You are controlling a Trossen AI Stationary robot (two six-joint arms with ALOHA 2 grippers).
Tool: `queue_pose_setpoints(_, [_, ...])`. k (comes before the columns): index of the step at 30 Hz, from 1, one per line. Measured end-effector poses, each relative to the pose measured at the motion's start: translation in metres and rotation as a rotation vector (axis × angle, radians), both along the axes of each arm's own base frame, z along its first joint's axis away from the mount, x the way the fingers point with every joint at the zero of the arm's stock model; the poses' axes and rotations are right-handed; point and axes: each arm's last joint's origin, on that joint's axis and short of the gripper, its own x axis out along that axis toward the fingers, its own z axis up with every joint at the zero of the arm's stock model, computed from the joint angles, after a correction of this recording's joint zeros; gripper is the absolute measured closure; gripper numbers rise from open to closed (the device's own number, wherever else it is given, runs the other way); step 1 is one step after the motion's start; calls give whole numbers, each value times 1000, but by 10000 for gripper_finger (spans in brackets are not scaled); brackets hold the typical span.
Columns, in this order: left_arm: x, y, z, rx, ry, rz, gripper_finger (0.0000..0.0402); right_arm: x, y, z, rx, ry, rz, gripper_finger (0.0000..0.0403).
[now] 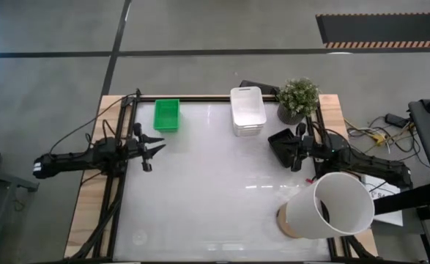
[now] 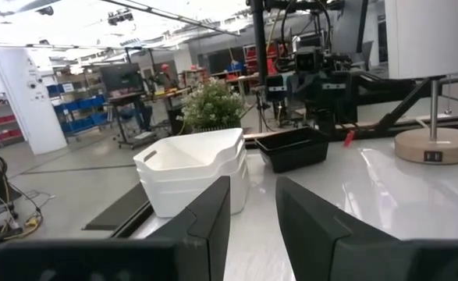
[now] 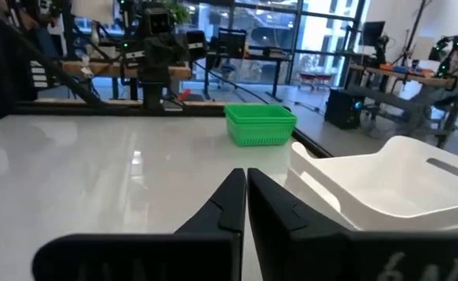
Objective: Stack baskets by color
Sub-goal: Return to Home Position
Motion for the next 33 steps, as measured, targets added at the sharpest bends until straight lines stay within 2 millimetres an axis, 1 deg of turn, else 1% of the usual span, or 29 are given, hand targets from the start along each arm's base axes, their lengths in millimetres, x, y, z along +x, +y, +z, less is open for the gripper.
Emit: queue_pose_setpoints(33, [1,0,-1,-2,10,-1,313,0,0,0,10,-7,-1,394])
